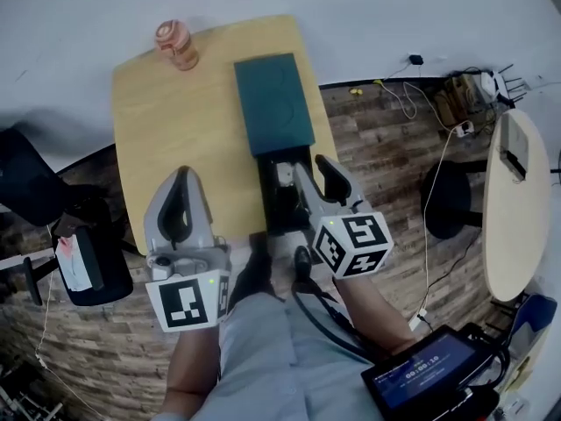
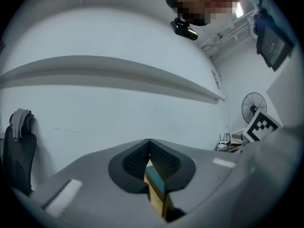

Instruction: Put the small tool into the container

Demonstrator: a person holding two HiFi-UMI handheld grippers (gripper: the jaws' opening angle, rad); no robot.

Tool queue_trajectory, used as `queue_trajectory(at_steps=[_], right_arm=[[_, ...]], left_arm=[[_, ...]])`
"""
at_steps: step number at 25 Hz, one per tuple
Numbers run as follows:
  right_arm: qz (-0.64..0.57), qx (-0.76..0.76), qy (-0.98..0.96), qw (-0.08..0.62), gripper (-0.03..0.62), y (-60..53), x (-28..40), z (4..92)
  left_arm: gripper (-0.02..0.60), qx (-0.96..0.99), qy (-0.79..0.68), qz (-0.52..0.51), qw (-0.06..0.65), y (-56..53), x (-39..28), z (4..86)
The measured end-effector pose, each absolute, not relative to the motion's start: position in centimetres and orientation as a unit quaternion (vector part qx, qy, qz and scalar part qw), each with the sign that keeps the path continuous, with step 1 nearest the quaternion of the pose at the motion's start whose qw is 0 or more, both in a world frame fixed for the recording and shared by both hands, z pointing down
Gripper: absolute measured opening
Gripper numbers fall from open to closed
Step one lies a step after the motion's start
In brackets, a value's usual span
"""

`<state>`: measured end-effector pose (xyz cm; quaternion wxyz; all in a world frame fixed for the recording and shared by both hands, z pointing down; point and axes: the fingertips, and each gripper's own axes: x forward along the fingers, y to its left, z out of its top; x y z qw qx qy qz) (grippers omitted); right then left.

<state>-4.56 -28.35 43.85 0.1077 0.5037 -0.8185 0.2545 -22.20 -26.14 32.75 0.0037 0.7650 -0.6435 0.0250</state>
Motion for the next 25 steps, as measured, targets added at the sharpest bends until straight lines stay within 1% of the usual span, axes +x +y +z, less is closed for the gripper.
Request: queue_trajectory(at_steps=[2,5,6,11,18,21,25], right_arm=[[0.204,0.505,-0.834,0.090,0.113,-27.9,-3.9,40.1],[0.136,0.506,-0.849,0.063,0.022,-26.3,-2.7,35.0],[0.117,0.505,-0.853,0.054,0.006,-25.7,-2.4,33.6],[0.049,0.498,-0.866,0.024,0.002,-23.5,-1.3,28.6],[0.013,0.483,-0.876,0.015,0.000,-20.7,-0.1,26.2],[0.004,0.478,-0.878,0.014,0.000,-20.1,-0.2,26.0],[-0.001,0.472,-0.882,0.012,0.000,-19.8,-0.6,25.8]], left_arm=[[0.009,0.767,-0.642,0.013,-0.008,-25.4,-20.6,30.8],[0.009,0.770,-0.637,0.004,-0.037,-23.8,-18.1,27.9],[0.009,0.770,-0.636,0.000,-0.049,-23.3,-17.3,26.9],[0.009,0.768,-0.634,-0.017,-0.090,-21.3,-15.0,23.0],[0.009,0.762,-0.640,-0.017,-0.101,-18.4,-12.5,21.3],[0.009,0.759,-0.641,-0.015,-0.110,-17.8,-12.4,21.1],[0.009,0.755,-0.647,-0.017,-0.105,-17.4,-12.5,20.9]])
